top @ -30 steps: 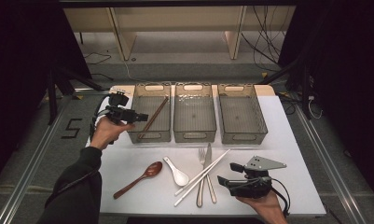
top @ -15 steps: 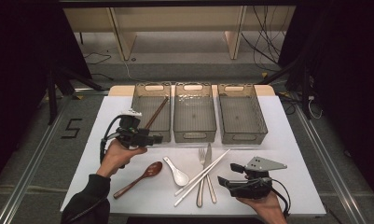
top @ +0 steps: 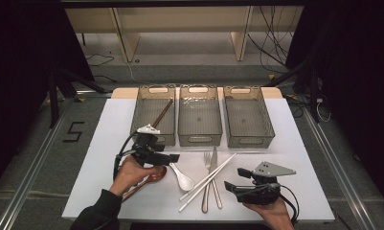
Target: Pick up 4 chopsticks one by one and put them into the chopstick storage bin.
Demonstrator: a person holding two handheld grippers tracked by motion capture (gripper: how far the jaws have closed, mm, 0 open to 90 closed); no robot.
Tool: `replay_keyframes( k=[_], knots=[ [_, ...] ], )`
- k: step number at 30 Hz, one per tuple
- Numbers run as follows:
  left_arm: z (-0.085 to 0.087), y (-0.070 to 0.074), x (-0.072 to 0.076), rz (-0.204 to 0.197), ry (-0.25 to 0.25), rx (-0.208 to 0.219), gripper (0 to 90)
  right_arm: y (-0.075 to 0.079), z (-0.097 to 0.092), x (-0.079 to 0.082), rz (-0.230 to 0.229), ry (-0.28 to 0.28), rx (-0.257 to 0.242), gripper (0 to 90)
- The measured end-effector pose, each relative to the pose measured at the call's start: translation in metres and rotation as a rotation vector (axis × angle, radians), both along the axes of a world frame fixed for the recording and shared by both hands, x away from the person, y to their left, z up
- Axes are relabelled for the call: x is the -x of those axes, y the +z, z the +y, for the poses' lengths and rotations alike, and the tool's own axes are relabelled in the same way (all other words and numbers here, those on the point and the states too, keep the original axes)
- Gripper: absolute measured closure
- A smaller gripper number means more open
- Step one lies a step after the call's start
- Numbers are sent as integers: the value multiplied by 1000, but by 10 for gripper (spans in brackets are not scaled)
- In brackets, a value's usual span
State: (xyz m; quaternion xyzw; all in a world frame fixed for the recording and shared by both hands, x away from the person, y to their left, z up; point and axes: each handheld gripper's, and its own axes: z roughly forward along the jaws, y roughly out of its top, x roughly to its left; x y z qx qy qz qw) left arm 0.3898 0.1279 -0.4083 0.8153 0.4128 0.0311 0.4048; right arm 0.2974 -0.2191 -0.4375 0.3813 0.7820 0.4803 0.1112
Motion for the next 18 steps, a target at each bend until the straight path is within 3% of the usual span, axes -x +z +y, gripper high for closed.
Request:
replay_keyframes(
  k=[3, 18],
  knots=[
    [-16, -7, 10, 8, -37, -25, 225, 1, -2, 1, -2, -6, -5, 298],
    [-39, -24, 32, 37, -102, -41, 221, 0, -5, 2, -5, -21, -10, 297]
  ],
)
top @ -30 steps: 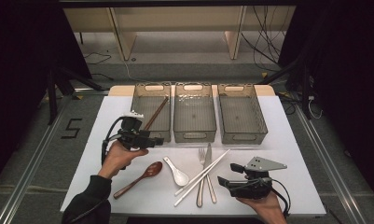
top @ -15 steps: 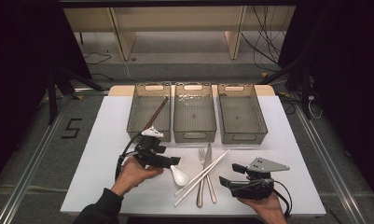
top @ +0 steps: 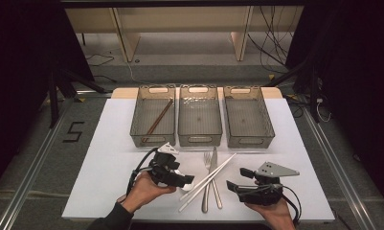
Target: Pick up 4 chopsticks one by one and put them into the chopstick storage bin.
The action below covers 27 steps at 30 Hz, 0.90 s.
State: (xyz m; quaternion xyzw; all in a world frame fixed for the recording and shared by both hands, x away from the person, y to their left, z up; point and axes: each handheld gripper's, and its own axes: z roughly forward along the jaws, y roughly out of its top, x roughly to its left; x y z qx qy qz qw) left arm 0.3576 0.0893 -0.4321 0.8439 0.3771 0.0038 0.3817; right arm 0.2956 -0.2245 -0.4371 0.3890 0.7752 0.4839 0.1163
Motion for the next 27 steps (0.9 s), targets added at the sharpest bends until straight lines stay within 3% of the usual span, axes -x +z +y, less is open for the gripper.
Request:
replay_keyframes(
  k=[19, 27],
  knots=[
    [-21, -16, 21, 35, -78, -42, 307, 0, -2, 1, 1, -8, -1, 297],
    [-28, -24, 27, 68, -119, -50, 422, 0, -2, 1, 1, -6, -2, 296]
  ],
)
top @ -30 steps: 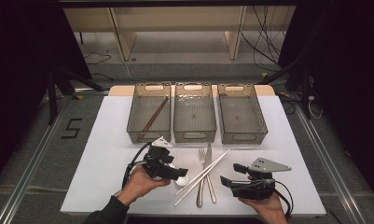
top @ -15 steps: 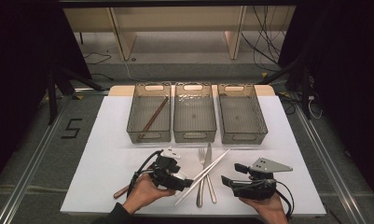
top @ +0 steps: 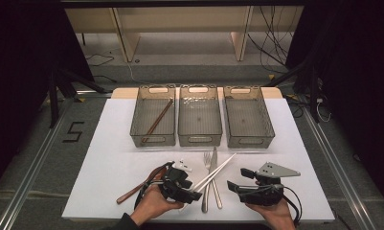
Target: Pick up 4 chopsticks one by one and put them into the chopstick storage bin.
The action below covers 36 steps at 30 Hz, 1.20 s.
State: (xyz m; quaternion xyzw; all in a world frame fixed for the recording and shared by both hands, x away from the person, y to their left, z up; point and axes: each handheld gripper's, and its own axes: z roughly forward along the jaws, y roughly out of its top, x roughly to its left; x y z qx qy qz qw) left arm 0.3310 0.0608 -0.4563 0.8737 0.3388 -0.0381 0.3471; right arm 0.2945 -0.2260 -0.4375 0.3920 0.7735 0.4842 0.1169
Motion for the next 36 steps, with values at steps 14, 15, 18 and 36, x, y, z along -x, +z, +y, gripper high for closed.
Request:
replay_keyframes(
  k=[14, 15, 18, 36],
  knots=[
    [-9, -5, 6, 12, -52, -31, 512, -1, 1, 0, 5, 5, 3, 297],
    [-10, -6, 7, 13, -59, -36, 513, -1, 1, 0, 3, 6, 3, 297],
    [-13, -9, 7, 22, -55, -54, 513, -1, 1, 0, 3, 5, 3, 297],
    [-16, -16, 5, 28, -37, -116, 597, -1, 1, 0, 5, 7, 0, 297]
  ],
)
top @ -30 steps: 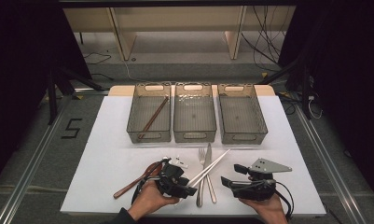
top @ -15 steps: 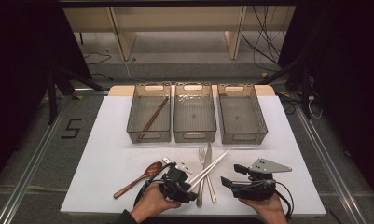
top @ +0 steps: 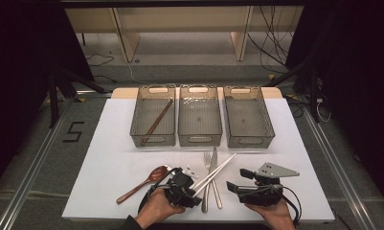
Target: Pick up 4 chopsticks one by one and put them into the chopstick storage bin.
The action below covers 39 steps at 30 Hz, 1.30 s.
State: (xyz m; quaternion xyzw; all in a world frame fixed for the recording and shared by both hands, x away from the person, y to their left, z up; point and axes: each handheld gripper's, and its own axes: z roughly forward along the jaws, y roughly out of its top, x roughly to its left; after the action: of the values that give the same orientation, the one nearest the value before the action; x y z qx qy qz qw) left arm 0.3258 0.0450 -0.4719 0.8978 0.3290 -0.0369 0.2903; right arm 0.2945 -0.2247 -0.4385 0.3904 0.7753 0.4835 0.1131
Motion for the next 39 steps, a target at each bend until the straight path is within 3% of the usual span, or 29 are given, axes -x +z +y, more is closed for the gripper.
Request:
replay_keyframes(
  k=[8, 16, 26, 39],
  knots=[
    [-5, 0, -2, -14, -11, -15, 666, -1, 1, 0, 4, 1, 2, 297],
    [-9, 1, 2, -63, -18, -66, 744, -1, 1, 0, 3, 0, 0, 298],
    [-12, 1, 3, -90, -13, -99, 811, -1, 1, 0, 5, -1, 3, 300],
    [-13, 1, 3, -102, -24, -112, 814, -1, 2, 0, 4, -2, 3, 301]
  ],
)
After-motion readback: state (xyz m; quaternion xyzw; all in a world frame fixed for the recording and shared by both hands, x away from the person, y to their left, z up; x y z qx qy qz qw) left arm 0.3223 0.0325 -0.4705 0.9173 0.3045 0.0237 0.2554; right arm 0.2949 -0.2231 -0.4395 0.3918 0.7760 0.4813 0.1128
